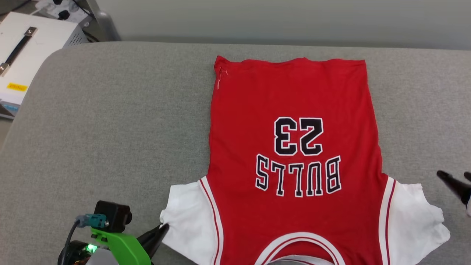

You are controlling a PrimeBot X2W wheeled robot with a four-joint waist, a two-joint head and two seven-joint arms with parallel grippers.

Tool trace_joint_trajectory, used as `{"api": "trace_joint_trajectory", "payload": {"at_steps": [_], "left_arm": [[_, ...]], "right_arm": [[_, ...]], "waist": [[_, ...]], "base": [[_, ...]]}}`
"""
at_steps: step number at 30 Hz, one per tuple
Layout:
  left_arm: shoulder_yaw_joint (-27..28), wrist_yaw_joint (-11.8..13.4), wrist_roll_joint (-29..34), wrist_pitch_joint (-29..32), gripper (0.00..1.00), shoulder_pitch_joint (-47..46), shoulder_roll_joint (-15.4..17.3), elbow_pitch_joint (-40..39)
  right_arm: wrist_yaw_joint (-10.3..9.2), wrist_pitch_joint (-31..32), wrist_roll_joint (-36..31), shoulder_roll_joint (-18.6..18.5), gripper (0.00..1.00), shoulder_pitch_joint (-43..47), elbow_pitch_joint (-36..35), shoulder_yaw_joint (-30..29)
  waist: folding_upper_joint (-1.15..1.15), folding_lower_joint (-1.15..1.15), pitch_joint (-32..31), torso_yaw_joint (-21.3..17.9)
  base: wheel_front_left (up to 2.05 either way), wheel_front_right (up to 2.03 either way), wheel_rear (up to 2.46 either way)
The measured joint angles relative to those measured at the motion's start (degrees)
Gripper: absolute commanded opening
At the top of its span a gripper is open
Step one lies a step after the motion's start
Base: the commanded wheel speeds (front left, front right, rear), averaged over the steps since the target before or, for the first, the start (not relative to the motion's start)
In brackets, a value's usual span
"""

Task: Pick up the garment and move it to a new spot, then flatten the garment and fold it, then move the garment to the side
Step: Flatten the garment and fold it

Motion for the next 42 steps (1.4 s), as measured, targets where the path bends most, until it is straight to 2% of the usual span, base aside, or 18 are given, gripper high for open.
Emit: {"api": "trace_joint_trajectory", "payload": {"at_steps": [7, 12, 18, 28, 37, 38, 39, 40, 42], "left_arm": [[-0.62, 2.25, 1.48, 2.25, 0.00, -0.33, 0.75, -8.57], [-1.76, 2.56, 3.75, 2.81, 0.00, -1.98, 0.60, -11.68], [-3.76, 2.00, 5.44, 2.91, 0.00, -5.56, -1.12, -13.01], [-6.04, 0.65, 7.25, 2.19, 0.00, -8.12, -3.92, -12.67], [-7.33, -0.38, 7.45, 1.16, 0.00, -10.01, -5.83, -10.87], [-7.38, -0.38, 7.46, 1.12, 0.00, -10.14, -5.98, -10.67], [-7.42, -0.40, 7.46, 1.11, 0.00, -10.29, -6.13, -10.47], [-7.42, -0.40, 7.46, 1.09, 0.00, -10.32, -6.25, -10.31], [-7.47, -0.40, 7.46, 0.93, 0.00, -10.32, -6.41, -9.89]], "right_arm": [[-0.01, 8.64, -0.23, 0.18, 1.00, -13.13, -1.94, -1.71], [-0.01, 14.07, -2.85, -0.69, 1.00, -24.18, 1.05, -1.80], [-0.01, 18.23, -6.68, -3.21, 1.00, -36.23, 7.06, -0.79], [-0.01, 19.87, -12.77, -5.98, 1.00, -47.65, 16.24, 0.04], [-0.01, 18.28, -15.78, -8.56, 1.00, -49.48, 20.74, 0.80], [-0.05, 18.29, -15.77, -8.79, 0.65, -49.48, 21.01, 0.87], [-0.37, 18.29, -15.77, -8.99, 0.06, -49.48, 21.13, 0.94], [-0.42, 18.27, -15.77, -9.16, 0.00, -49.48, 21.16, 1.02], [-0.42, 18.00, -15.70, -9.43, 0.00, -49.46, 21.26, 1.31]], "waist": [[0.00, 0.00, 6.18, 2.16], [0.00, 0.01, 10.93, 4.39], [0.00, 0.01, 16.74, 8.04], [0.00, 0.01, 23.50, 15.11], [0.00, 0.01, 27.33, 19.45], [0.00, 0.01, 27.59, 19.76], [0.00, 0.01, 27.80, 20.01], [0.00, 0.01, 27.92, 20.18], [0.00, 0.01, 27.95, 20.37]], "base": [[0.00, 0.00, 0.00], [0.00, 0.00, 0.00], [0.00, 0.00, 0.00], [0.00, 0.00, 0.00], [0.00, 0.00, 0.00], [0.00, 0.00, 0.00], [0.00, 0.00, 0.00], [0.00, 0.00, 0.00], [0.00, 0.00, 0.00]]}}
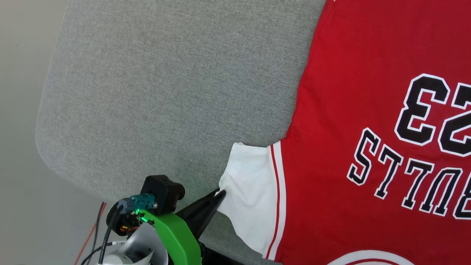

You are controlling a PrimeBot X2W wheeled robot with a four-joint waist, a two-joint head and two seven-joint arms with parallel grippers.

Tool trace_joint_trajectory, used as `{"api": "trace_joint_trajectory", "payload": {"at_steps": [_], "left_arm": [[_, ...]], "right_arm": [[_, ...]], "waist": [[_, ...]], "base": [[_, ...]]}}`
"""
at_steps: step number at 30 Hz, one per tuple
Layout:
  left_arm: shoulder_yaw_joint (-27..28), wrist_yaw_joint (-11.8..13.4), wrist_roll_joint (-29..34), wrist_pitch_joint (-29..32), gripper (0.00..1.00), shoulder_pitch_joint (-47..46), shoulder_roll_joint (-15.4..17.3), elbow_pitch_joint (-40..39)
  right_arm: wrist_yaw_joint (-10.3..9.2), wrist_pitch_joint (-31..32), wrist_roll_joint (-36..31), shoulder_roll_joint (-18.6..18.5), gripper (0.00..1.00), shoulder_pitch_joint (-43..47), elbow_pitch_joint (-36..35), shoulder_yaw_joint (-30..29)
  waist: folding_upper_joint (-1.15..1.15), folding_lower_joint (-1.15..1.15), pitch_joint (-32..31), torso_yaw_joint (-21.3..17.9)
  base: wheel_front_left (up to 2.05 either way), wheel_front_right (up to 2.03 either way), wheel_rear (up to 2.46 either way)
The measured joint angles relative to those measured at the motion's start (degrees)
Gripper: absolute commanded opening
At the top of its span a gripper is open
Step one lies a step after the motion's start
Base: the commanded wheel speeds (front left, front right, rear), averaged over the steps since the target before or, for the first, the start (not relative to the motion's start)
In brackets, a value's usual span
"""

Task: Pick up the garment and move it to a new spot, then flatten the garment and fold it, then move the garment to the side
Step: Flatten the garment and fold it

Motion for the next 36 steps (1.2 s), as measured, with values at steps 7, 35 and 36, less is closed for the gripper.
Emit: {"api": "trace_joint_trajectory", "payload": {"at_steps": [7, 35, 36], "left_arm": [[0.08, -0.04, -0.14, -0.37, 0.00, -0.03, -0.11, 0.92], [3.86, 3.75, -3.98, 0.60, 0.00, 5.41, 3.55, 3.90], [4.00, 3.96, -4.14, 0.33, 0.00, 5.65, 3.56, 3.97]], "right_arm": [[0.00, -1.77, 0.40, 0.21, 0.00, 1.93, 1.49, 0.82], [0.00, -4.17, 6.35, 6.69, 0.00, 34.29, -2.47, -2.15], [0.00, -4.14, 6.78, 6.79, 0.00, 35.51, -2.87, -2.35]], "waist": [[0.00, 0.00, -1.75, -0.64], [0.00, -0.01, -20.88, -12.11], [0.00, -0.01, -21.52, -12.55]], "base": [[0.00, 0.00, 0.00], [0.00, 0.00, 0.00], [0.00, 0.00, 0.00]]}}
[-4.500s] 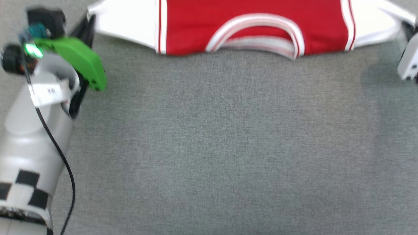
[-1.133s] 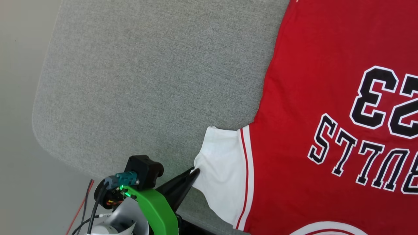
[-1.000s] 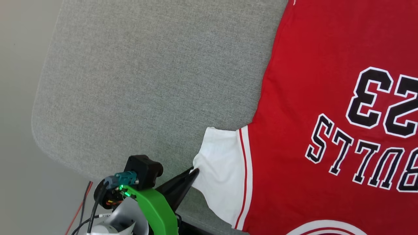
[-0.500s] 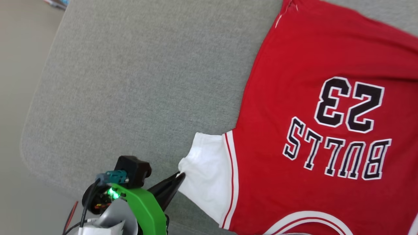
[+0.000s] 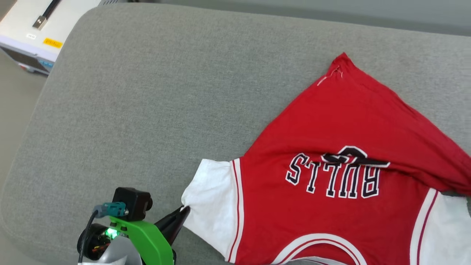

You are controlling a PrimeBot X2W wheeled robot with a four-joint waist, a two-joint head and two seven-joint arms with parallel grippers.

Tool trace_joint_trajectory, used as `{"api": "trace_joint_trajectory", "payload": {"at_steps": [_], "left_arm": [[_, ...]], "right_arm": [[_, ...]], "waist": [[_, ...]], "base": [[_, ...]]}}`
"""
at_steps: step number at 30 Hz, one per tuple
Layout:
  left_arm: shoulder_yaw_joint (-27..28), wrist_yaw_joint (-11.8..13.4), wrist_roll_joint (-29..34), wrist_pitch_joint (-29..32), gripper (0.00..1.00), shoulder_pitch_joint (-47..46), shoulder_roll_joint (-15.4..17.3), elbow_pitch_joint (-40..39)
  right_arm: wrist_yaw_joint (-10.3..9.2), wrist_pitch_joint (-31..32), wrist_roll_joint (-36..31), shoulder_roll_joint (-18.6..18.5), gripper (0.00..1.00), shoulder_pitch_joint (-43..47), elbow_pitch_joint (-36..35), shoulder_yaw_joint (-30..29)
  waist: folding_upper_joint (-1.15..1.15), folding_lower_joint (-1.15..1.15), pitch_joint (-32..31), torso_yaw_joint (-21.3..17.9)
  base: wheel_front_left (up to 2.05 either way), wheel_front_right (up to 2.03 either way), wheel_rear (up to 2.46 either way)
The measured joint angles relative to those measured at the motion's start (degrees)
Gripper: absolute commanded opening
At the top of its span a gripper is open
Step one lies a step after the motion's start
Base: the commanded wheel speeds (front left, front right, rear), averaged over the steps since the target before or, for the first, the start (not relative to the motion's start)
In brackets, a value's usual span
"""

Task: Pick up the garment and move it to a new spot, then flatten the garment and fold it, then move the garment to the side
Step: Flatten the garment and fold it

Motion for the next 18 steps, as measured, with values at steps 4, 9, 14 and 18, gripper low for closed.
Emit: {"api": "trace_joint_trajectory", "payload": {"at_steps": [4, 9, 14, 18], "left_arm": [[0.60, 0.77, -0.10, -0.75, 0.00, 1.19, 0.18, 0.48], [0.83, 1.23, -0.40, -2.07, 0.00, 1.83, -0.11, 1.14], [0.44, 1.38, -0.40, -2.67, 0.00, 1.98, -0.91, 1.93], [0.22, 1.38, -0.19, -3.18, 0.00, 1.97, -1.37, 2.01]], "right_arm": [[0.00, 0.09, 0.78, 0.60, 0.00, 5.54, -3.21, -0.88], [0.00, 0.66, 1.36, 2.34, 0.00, 13.55, -7.03, -3.25], [0.00, 0.69, 2.03, 5.19, 0.00, 20.56, -8.49, -6.20], [0.00, -0.19, 1.85, 7.93, 0.00, 24.02, -8.51, -7.17]], "waist": [[0.00, 0.00, -2.77, -2.02], [0.00, 0.00, -5.96, -4.33], [0.00, 0.00, -8.16, -5.72], [0.00, 0.00, -8.96, -6.23]], "base": [[0.00, 0.00, 0.00], [0.00, 0.00, 0.00], [0.00, 0.00, 0.00], [0.00, 0.00, 0.00]]}}
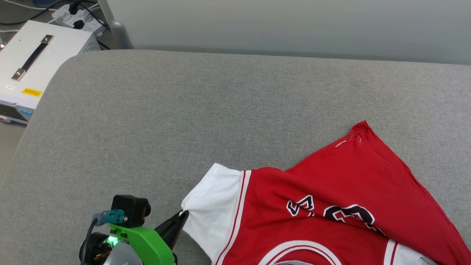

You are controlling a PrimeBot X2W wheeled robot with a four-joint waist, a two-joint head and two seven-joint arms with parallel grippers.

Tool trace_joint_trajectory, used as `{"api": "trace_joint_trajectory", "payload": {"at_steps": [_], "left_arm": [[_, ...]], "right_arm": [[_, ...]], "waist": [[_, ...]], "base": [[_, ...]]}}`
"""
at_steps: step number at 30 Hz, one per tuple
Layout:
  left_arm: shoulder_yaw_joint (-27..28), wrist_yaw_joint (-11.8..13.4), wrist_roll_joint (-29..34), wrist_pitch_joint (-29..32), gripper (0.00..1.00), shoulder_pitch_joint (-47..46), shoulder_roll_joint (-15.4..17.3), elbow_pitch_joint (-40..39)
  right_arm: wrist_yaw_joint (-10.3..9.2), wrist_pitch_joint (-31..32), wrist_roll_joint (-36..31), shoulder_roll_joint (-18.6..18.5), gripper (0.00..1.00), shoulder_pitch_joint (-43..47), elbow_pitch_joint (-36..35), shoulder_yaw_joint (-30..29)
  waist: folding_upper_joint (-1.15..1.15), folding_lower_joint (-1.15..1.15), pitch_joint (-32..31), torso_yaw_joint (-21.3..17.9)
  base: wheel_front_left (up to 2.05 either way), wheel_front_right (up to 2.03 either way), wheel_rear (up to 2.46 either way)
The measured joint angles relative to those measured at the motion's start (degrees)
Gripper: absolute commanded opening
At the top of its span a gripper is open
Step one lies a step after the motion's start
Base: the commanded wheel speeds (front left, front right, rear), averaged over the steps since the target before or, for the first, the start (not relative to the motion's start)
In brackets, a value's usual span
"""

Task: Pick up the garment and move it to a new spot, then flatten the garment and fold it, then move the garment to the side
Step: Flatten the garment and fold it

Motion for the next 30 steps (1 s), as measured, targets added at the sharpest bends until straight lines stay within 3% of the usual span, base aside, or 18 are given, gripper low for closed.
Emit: {"api": "trace_joint_trajectory", "payload": {"at_steps": [2, 3, 4, 10, 15, 19, 30], "left_arm": [[-0.13, -0.01, 0.00, 0.00, 0.00, -0.01, -0.19, -0.04], [-0.15, -0.01, 0.00, 0.00, 0.00, -0.01, -0.21, -0.05], [-0.16, -0.01, 0.00, -0.01, 0.00, -0.01, -0.21, -0.05], [-0.44, -0.01, 0.07, -0.42, 0.00, -0.02, -0.23, -0.34], [-0.68, -0.02, 0.42, -0.49, 0.00, -0.15, -0.32, -0.83], [-0.82, -0.22, 0.93, -0.67, 0.00, -0.69, -0.30, -2.13], [-2.30, -2.26, 2.74, -1.20, 0.00, -4.69, -1.05, -3.64]], "right_arm": [[0.00, -0.35, -0.20, 0.31, 0.00, 0.03, 0.00, 0.01], [0.00, -0.74, -0.20, 0.26, 0.90, 0.03, -0.12, 0.08], [0.00, -0.93, -0.20, 0.22, 1.00, 0.02, -0.23, 0.11], [0.00, -0.85, 0.47, -2.33, 1.00, -0.66, -3.61, 1.57], [0.00, 1.99, 3.07, -4.69, 1.00, -3.56, -10.40, 3.16], [0.00, 6.42, 3.70, -5.84, 1.00, -10.95, -16.88, 4.68], [0.00, 9.76, 0.77, -6.68, 1.00, -24.99, -13.34, 9.69]], "waist": [[0.00, 0.00, 0.03, 0.13], [0.00, 0.00, 0.07, 0.20], [0.00, 0.00, 0.10, 0.25], [0.00, 0.00, 0.44, 0.71], [0.00, 0.00, 1.41, 1.46], [0.00, 0.00, 3.85, 2.75], [0.00, 0.00, 10.32, 7.46]], "base": [[0.00, 0.00, 0.00], [0.00, 0.00, 0.00], [0.00, 0.00, 0.00], [0.00, 0.00, 0.00], [0.00, 0.00, 0.00], [0.00, 0.00, 0.00], [0.00, 0.00, 0.00]]}}
